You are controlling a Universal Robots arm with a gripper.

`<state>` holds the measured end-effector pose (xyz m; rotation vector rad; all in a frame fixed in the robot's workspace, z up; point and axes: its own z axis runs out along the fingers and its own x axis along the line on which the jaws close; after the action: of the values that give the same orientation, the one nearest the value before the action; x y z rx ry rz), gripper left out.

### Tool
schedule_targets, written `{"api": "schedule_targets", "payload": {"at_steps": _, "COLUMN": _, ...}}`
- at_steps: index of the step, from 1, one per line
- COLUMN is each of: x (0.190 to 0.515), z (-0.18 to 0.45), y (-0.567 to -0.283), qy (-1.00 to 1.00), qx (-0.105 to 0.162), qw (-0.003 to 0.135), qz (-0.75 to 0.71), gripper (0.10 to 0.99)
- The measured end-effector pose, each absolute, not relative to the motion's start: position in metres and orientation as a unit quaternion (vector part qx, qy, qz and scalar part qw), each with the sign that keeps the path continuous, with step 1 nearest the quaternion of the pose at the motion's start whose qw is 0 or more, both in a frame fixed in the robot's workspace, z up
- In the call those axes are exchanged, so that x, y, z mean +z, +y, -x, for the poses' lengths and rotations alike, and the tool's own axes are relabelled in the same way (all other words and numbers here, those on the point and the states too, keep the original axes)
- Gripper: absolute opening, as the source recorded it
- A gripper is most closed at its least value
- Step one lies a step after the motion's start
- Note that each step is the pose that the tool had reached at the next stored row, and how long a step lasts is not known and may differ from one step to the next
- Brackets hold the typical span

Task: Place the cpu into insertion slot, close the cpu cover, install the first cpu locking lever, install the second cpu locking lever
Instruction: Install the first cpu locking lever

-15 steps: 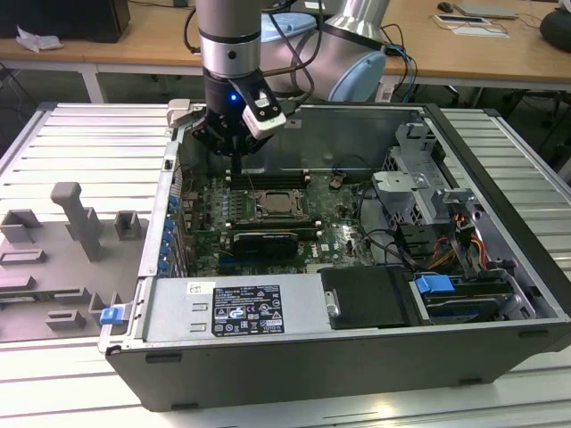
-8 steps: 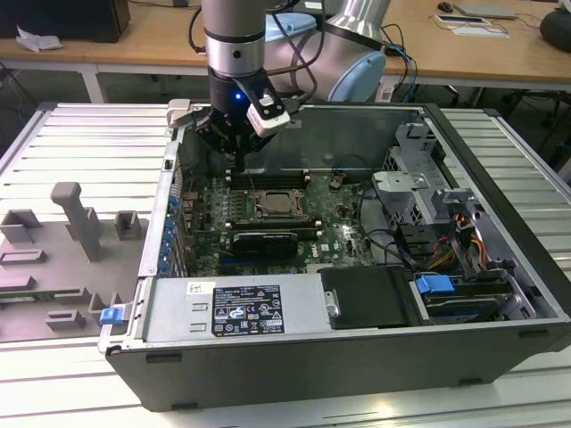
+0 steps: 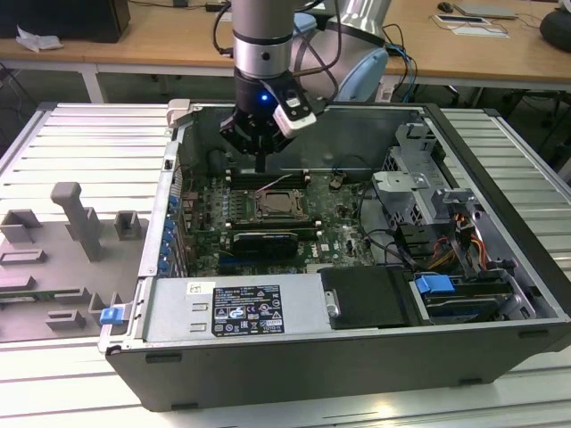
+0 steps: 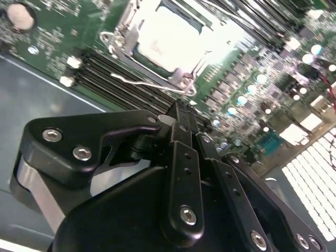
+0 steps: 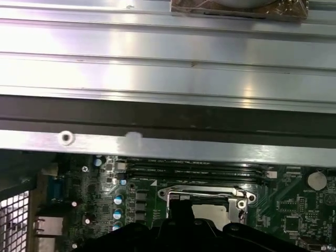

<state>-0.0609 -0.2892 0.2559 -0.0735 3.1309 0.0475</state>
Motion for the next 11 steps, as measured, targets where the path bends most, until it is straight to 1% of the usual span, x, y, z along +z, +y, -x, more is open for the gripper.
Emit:
{"api": "schedule_targets", "payload": {"at_steps": 5, "x": 0.2548, "z": 0.0513, "y": -0.2893, "qy": 1.0, "qx": 0.017, "qw": 0.005, "qz": 0.023, "gripper": 0.106}}
{"api": "schedule_targets", "payload": {"at_steps": 6, "x": 0.2533, "z": 0.0505, "y": -0.2892, "qy": 0.999, "qx": 0.027, "qw": 0.006, "qz": 0.023, "gripper": 0.106}}
{"api": "schedule_targets", "payload": {"at_steps": 8, "x": 0.251, "z": 0.0505, "y": -0.2893, "qy": 0.999, "qx": 0.036, "qw": 0.008, "qz": 0.023, "gripper": 0.106}}
{"api": "schedule_targets", "payload": {"at_steps": 11, "x": 0.2462, "z": 0.0497, "y": -0.2893, "qy": 0.999, "qx": 0.036, "qw": 0.009, "qz": 0.04, "gripper": 0.106}}
